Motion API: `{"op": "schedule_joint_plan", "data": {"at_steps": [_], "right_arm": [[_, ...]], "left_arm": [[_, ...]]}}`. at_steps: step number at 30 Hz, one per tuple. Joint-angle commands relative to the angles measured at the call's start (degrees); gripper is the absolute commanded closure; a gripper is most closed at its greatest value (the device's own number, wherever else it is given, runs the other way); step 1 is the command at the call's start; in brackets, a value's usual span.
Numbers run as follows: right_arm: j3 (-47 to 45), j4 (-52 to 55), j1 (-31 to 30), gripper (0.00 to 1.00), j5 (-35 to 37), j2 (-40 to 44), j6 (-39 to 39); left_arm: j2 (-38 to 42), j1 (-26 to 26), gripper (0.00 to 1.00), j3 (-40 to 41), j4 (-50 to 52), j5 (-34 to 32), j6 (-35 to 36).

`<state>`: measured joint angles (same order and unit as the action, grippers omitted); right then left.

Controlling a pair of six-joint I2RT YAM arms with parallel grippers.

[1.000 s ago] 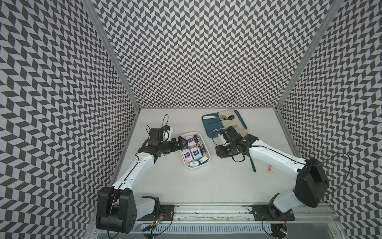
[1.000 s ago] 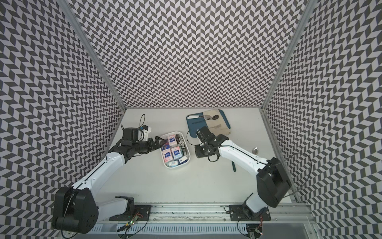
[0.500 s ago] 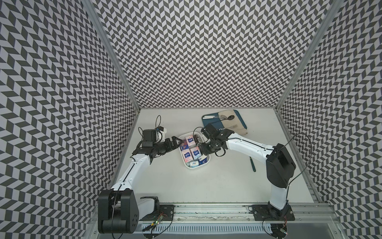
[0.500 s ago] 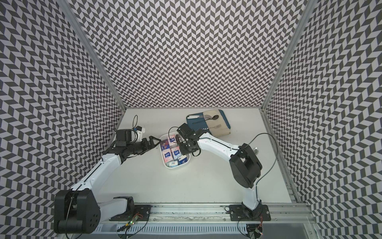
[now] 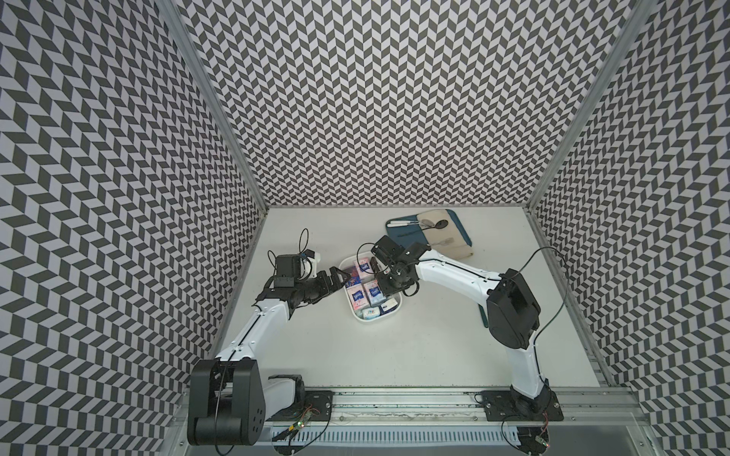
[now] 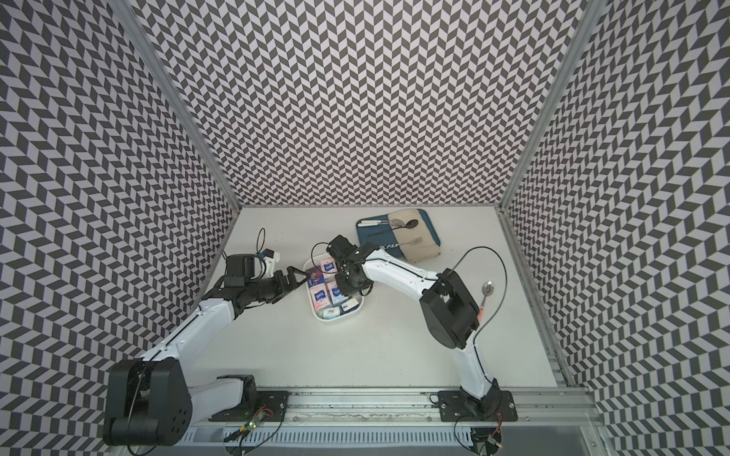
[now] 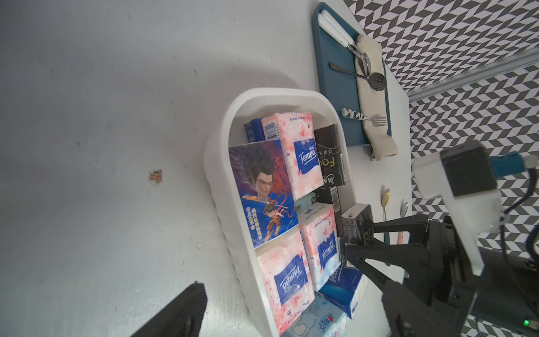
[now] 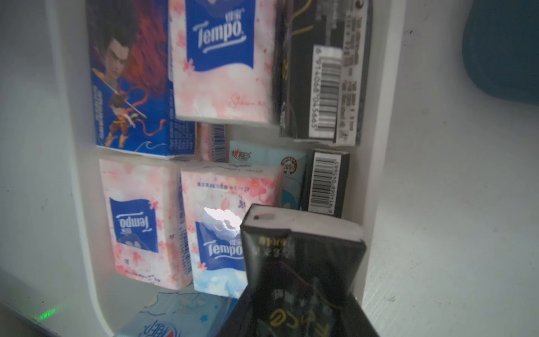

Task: Put the pocket tissues into the storage box
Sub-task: Place the pocket tissues in the storage box.

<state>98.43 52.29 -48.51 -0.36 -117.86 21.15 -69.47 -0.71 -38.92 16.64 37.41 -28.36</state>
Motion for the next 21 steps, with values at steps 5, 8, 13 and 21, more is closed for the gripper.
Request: {"op": "schedule_joint_plan", "data": {"at_steps": [5,8,13,21], "right_arm": [[3.3,2.4,-0.7,0.57,4.0,-2.0,2.1],[5.1,2.4,-0.8,0.46,4.5,-2.5,2.1],[7.2,2.1,-0.7,0.39,4.5,-1.2,2.0],[0.4,-5.8,1.5,0.31,11.6,8.6,2.3]], "left_arm": [[0.5,0.3,0.00,-0.1,-2.7,1.3,-0.8],[0.6,0.3,0.00,-0.1,-2.5,1.3,-0.7],[0.8,0.3,0.00,-0.4,-1.8,0.8,-0.1],[1.0,0.7,0.00,-3.3,-0.4,-2.2,0.6]]}}
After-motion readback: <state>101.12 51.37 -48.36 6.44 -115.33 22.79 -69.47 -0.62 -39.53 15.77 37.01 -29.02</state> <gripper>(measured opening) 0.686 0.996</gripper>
